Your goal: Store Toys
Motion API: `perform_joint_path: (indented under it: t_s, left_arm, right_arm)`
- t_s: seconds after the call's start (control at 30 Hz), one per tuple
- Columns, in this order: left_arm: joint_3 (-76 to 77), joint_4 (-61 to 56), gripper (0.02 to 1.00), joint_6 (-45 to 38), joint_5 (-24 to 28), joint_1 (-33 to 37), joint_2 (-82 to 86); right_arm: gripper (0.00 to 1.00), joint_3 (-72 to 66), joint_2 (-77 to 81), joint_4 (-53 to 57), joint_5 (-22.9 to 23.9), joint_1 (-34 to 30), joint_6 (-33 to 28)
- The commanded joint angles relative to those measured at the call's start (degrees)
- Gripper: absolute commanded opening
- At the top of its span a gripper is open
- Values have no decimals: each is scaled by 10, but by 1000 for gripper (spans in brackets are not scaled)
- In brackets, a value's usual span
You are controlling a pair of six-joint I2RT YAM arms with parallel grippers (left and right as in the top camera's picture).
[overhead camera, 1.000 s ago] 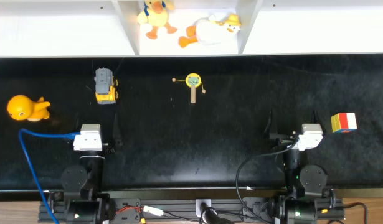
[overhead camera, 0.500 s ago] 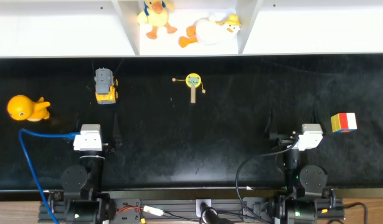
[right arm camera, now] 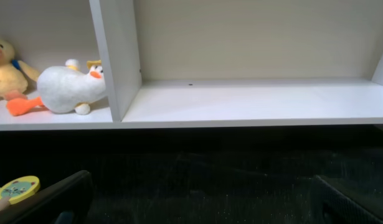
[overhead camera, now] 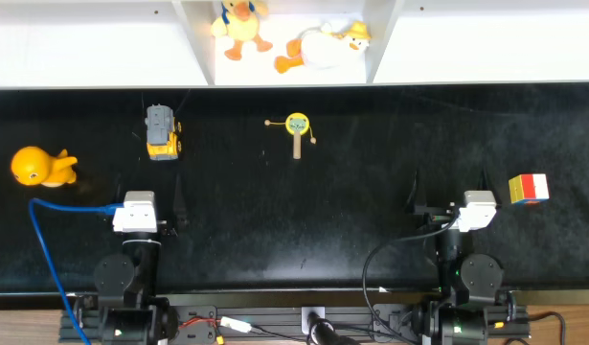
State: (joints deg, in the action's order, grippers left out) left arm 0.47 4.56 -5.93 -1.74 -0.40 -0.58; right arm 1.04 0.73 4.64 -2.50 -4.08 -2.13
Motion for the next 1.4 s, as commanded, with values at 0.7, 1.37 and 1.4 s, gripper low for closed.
perform_joint_path:
  t_s: [0.7, 1.37, 1.4]
  left_arm:
    - [0, 1, 996, 9, -13, -4, 4]
    - [188, 188, 998, 110, -155, -3, -6]
    - [207, 196, 998, 110, -161, -3, -12]
  right_arm:
    - [996, -8, -5, -2, 6, 3, 4]
    - [996, -8, -5, -2, 6, 3, 4]
    - [996, -8, -5, -2, 6, 3, 4]
